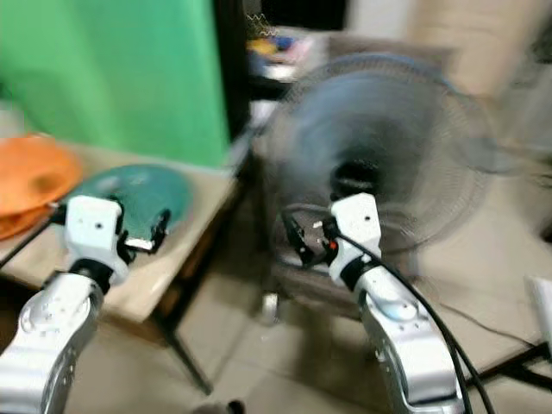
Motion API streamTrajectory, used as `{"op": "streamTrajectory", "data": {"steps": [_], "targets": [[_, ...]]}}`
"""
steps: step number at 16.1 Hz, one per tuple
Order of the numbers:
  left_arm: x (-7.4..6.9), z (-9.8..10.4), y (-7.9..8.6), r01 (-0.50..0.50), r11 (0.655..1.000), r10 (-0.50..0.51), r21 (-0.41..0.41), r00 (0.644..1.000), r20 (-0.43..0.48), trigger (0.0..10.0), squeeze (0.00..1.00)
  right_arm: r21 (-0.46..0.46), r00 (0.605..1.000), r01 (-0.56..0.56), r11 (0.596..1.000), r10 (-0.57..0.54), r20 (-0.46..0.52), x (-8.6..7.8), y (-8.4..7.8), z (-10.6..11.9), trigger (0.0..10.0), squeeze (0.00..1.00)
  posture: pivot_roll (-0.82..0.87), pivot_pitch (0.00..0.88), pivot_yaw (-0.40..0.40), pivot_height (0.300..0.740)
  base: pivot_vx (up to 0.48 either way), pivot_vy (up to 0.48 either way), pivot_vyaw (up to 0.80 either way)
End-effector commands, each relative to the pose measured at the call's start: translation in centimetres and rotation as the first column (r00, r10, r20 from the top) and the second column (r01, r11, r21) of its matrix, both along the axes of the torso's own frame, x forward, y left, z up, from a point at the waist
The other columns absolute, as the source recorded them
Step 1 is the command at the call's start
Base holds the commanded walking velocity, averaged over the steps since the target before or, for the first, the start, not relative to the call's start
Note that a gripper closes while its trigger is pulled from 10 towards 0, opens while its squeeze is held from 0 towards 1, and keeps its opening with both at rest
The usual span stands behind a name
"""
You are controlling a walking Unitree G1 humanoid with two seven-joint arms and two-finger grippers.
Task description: Setting the table
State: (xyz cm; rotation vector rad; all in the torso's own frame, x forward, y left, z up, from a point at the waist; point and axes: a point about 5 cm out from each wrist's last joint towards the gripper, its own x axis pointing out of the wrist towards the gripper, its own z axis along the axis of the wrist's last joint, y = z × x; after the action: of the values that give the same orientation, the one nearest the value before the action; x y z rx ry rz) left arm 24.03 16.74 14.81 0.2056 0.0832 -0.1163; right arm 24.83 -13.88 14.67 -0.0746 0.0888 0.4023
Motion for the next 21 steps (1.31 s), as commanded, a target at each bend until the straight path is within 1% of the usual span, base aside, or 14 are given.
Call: {"op": "streamTrajectory", "data": {"steps": [1,3,4,8,12,14,15,16,19,20,21], "targets": [[0.0,0.6,0.0,0.003,1.0,-0.004,0.018,0.999,0.032,10.0,0.0,0.005,1.0,-0.021,1.0,0.021,-0.006,0.0,0.4,0.0,10.0,1.0,0.17,0.0,0.009,0.74,0.0,0.0,0.8],[0.0,1.0,-0.5,0.04,0.999,-0.041,0.014,0.998,0.042,10.0,0.0,0.006,0.999,-0.054,0.999,0.054,-0.01,0.0,0.8,0.0,10.0,1.0,0.17,0.0,0.027,0.74,0.0,0.0,0.8],[0.0,1.1,-0.5,0.051,0.999,-0.051,0.012,0.998,0.042,10.0,0.0,0.005,0.998,-0.058,0.998,0.058,-0.012,-0.1,0.8,-0.1,10.0,1.0,0.16,0.0,0.032,0.74,0.0,0.0,0.8],[0.3,1.2,0.3,0.037,0.999,-0.038,0.018,0.998,0.044,10.0,0.0,0.008,0.998,-0.064,0.998,0.064,-0.023,-0.5,1.1,-0.5,10.0,1.0,0.16,0.0,0.03,0.74,0.288,0.0,0.8],[-0.1,1.1,-0.2,0.071,0.997,-0.072,0.016,0.997,0.032,10.0,0.0,-0.012,0.996,-0.09,0.996,0.09,-0.015,-0.4,0.9,-0.4,10.0,1.0,0.17,0.0,0.04,0.74,0.305,0.0,0.8],[0.0,1.0,0.2,0.068,0.997,-0.069,0.02,0.997,0.03,10.0,0.0,-0.023,0.998,-0.062,0.998,0.062,-0.019,-0.4,0.7,-0.7,10.0,1.0,0.16,0.0,0.035,0.74,0.311,0.0,0.0],[0.1,1.1,0.4,0.061,0.998,-0.061,0.019,0.998,0.033,10.0,0.0,0.003,0.999,-0.03,1.0,0.03,-0.037,-0.2,0.4,-0.7,10.0,0.92,0.17,0.0,0.029,0.74,0.307,0.0,0.0],[0.1,1.1,0.3,0.06,0.998,-0.061,0.019,0.998,0.033,10.0,0.0,0.004,0.999,-0.023,1.0,0.024,-0.042,-0.1,0.4,-0.7,10.0,0.0,0.17,0.0,0.032,0.74,0.307,0.0,0.0],[-0.1,1.0,-0.3,0.102,0.995,-0.102,0.019,0.995,0.019,10.0,0.0,-0.028,0.998,-0.05,0.998,0.049,-0.031,0.1,0.5,-0.4,10.0,0.0,0.16,0.0,0.049,0.74,0.305,0.0,0.0],[0.0,0.7,-0.2,0.119,0.993,-0.119,0.025,0.993,-0.002,10.0,0.0,-0.066,0.997,-0.027,0.997,0.022,-0.073,0.5,0.4,-0.6,10.0,0.0,0.16,0.0,0.057,0.74,0.0,0.0,0.0],[0.0,0.7,-0.4,0.153,0.988,-0.152,0.026,0.988,-0.015,10.0,0.0,-0.068,0.991,0.004,0.998,-0.013,-0.133,0.9,0.3,-1.0,10.0,0.0,0.15,0.0,0.066,0.74,0.0,0.0,0.0]]}}
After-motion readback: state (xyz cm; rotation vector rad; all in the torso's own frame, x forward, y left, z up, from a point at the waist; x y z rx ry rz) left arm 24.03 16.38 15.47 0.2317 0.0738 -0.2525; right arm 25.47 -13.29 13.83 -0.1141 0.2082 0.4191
